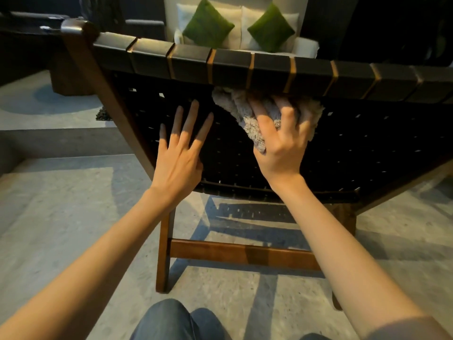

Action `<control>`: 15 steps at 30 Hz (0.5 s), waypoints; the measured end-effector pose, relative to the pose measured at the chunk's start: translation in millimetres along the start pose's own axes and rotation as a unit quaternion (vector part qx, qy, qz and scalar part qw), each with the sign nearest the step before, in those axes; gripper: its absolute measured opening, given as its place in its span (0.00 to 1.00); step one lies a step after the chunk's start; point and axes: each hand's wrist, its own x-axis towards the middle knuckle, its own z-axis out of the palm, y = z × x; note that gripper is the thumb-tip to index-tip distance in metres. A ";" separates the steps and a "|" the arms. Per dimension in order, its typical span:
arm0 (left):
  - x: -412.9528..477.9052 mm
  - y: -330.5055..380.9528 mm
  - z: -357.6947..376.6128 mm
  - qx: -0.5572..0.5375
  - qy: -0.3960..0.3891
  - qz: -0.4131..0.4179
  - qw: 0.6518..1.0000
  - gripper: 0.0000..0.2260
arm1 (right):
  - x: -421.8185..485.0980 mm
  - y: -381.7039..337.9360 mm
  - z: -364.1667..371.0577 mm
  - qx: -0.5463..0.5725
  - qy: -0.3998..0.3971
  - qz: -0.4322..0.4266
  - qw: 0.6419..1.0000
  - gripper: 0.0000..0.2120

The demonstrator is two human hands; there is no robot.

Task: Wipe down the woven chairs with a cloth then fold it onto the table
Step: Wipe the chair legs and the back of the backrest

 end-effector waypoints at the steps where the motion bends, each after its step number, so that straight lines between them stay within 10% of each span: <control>1: 0.7 -0.9 1.6 0.003 0.003 0.001 1.000 0.43 | -3.4 1.4 3.1 0.016 0.006 -0.002 1.000 0.19; 11: -5.2 0.2 20.2 0.009 -0.001 -0.004 1.000 0.42 | -114.0 12.5 43.3 0.035 -0.232 -0.070 0.970 0.22; 15: -5.7 3.6 22.2 0.002 -0.005 -0.013 1.000 0.40 | -144.1 5.5 52.3 0.042 -0.438 -0.031 0.898 0.31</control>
